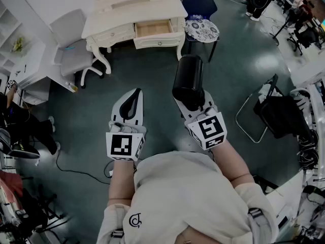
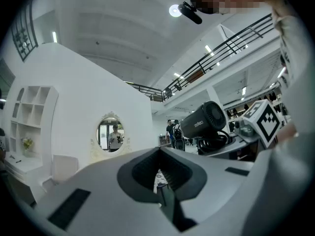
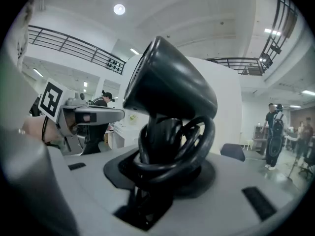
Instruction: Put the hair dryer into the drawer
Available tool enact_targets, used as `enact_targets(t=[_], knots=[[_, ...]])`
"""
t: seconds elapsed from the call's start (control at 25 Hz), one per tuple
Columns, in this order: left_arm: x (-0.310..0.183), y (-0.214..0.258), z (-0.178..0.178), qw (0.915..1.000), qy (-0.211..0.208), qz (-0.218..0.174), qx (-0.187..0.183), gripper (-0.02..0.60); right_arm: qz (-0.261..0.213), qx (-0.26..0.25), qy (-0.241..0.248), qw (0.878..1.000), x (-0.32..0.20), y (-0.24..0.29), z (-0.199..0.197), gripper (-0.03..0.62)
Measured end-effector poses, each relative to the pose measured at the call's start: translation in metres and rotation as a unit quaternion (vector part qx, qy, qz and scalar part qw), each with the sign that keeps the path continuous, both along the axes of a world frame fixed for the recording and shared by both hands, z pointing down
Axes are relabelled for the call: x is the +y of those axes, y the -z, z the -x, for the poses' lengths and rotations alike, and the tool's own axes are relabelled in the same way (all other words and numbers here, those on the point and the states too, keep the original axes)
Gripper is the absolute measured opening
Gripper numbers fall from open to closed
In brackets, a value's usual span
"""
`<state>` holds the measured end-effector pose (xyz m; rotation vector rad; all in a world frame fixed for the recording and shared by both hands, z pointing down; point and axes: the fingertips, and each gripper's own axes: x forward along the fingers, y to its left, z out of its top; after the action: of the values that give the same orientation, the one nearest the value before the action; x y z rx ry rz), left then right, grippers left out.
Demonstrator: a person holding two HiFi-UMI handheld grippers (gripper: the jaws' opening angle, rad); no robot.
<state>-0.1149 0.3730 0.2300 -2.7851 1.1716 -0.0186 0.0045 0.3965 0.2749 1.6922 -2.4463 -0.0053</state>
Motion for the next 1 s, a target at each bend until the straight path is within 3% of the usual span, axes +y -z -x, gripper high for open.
enact_targets(t=[0.68,1.0], knots=[[-0.002,-0.026,-0.013,0.9997,0.0,0.025,-0.005,0.012,0.016,-0.005,0.006,1.0,0.005,-0.021,-0.01,0.158],[-0.045,-0.045,-0.012,0.999,0.002,0.045,0.003,0.012,0.051,0.0,-0.001,0.999,-0.039,-0.044,-0.011,0.158]])
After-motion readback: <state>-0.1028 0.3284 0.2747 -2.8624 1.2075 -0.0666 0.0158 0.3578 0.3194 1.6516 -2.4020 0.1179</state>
